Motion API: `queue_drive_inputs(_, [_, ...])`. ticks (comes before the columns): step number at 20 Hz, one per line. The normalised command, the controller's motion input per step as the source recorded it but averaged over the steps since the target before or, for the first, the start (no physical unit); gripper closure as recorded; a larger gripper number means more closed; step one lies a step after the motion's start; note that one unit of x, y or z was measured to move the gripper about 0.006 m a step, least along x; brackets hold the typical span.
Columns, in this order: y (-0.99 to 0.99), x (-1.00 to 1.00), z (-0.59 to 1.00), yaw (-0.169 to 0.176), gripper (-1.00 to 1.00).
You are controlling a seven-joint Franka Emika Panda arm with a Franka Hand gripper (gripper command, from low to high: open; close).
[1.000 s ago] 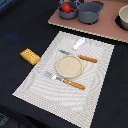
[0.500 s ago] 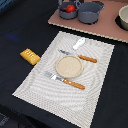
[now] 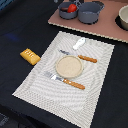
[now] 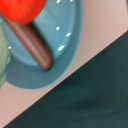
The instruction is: Interact with the objects in diverse but meaningful ways.
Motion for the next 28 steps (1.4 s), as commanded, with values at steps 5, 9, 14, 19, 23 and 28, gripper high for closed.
queue_drive_inputs(5, [-1.0, 0.0, 0.13, 0.0, -1.0])
queue_drive_inputs(9, [-0.86, 0.01, -0.01, 0.005, -1.0])
queue_drive_inputs(14, [-0.79, -0.02, -0.14, 0.014, -1.0])
queue_drive_inputs(19, [-0.91, -0.06, -0.15, 0.027, -1.0])
queue_drive_inputs(23, [-0.88, -0.09, -0.18, 0.038, -1.0])
queue_drive_inputs(28, [-0.85, -0.06, -0.16, 0.044, -1.0])
